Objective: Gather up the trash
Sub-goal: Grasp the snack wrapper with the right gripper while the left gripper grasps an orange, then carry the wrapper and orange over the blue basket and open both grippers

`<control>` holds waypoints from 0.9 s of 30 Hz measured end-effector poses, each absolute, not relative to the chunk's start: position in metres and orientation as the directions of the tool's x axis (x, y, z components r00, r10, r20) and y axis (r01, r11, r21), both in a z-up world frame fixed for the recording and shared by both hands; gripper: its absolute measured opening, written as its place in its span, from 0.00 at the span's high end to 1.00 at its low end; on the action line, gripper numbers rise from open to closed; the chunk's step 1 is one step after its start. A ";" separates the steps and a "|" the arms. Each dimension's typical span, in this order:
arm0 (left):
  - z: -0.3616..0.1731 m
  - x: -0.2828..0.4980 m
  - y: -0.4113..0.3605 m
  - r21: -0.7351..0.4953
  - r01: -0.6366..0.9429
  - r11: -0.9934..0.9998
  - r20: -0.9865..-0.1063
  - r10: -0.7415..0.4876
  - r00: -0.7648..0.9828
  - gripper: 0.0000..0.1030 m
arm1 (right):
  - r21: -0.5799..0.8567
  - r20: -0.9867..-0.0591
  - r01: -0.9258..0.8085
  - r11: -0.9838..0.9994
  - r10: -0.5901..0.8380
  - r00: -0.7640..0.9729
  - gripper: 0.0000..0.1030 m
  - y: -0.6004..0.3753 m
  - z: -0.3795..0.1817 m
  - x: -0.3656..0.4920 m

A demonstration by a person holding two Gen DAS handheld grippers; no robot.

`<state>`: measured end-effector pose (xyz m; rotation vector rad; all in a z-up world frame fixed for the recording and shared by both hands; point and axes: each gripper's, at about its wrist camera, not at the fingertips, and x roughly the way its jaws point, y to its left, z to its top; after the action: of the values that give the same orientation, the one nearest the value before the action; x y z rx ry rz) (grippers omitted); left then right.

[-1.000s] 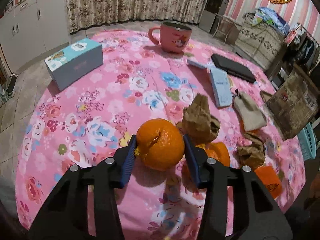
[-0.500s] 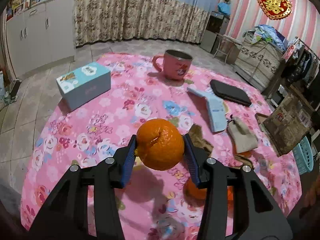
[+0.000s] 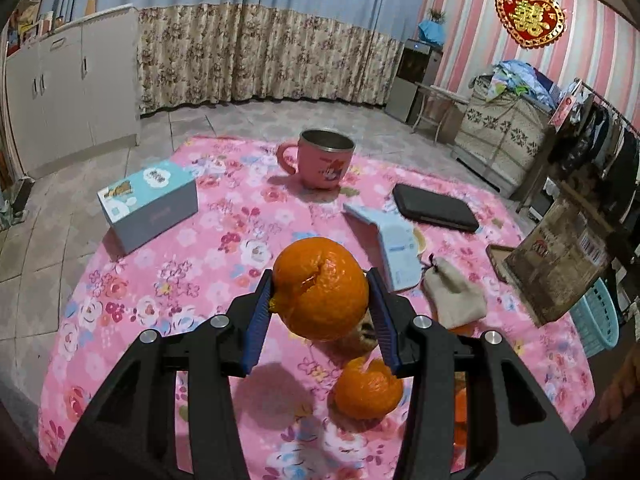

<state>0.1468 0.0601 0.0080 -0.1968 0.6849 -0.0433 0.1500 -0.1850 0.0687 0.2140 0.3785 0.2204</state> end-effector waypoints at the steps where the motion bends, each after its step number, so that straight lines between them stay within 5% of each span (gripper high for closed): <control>1: 0.012 0.148 0.058 -0.198 -0.024 0.980 -0.615 -0.105 0.782 0.56 | 0.245 -0.341 -0.175 0.954 0.254 0.905 0.99 -0.185 0.069 0.150; 16: 0.066 0.170 -0.006 -0.156 0.074 0.985 -0.532 -0.147 0.834 0.56 | 0.290 -0.292 -0.132 0.948 0.219 0.931 0.99 -0.226 0.081 0.149; 27: 0.107 0.192 -0.153 -0.130 0.323 0.937 -0.465 -0.345 0.815 0.56 | 0.212 -0.214 0.165 0.963 -0.119 0.970 0.99 -0.350 0.098 0.119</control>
<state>0.1918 -0.1535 0.1066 -0.0460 0.5041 -0.3564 0.1191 -0.3500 0.0978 0.2309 0.2009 -0.1449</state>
